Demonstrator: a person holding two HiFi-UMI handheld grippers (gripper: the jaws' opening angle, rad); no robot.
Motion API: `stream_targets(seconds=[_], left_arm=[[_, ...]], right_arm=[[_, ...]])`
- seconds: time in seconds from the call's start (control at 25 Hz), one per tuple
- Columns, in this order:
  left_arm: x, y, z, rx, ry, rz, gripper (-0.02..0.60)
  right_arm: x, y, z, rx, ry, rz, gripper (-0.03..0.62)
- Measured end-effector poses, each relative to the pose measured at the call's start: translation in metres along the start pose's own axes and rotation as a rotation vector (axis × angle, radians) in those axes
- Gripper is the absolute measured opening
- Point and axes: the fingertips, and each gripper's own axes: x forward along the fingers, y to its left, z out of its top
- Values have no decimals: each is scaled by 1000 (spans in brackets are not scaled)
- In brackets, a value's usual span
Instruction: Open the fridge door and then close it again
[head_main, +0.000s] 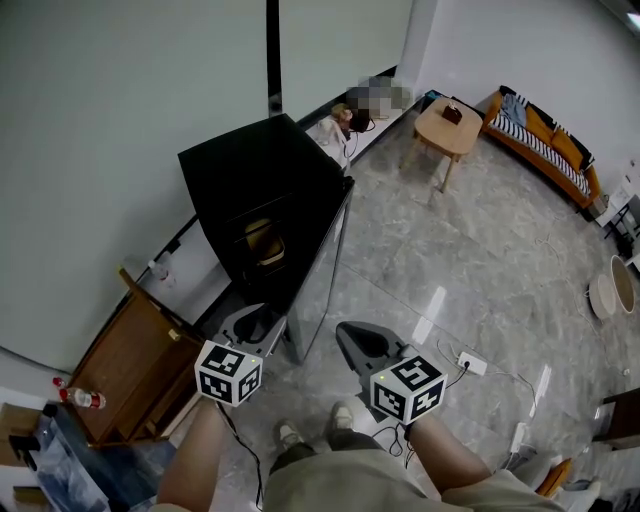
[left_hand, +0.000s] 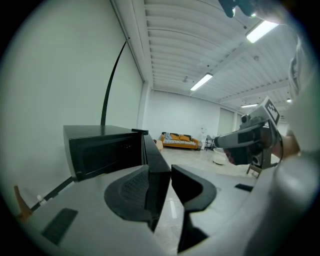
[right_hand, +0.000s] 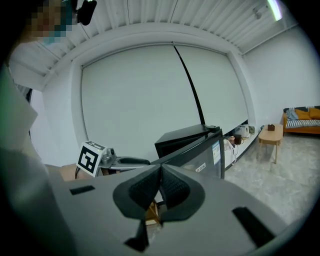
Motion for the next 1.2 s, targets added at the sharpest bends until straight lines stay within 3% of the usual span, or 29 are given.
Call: stream_targets(seconds=[0.48, 0.84, 1.2], left_arm=[[11, -44, -2, 30, 24, -80, 66], [30, -96, -2, 76, 50, -186, 61], [41, -124, 1, 98, 42, -170, 63]], right_arm=[[-22, -16, -7, -6, 1, -59, -3], [-42, -35, -12, 8, -9, -112, -3], [-60, -55, -18, 23, -8, -147, -3]])
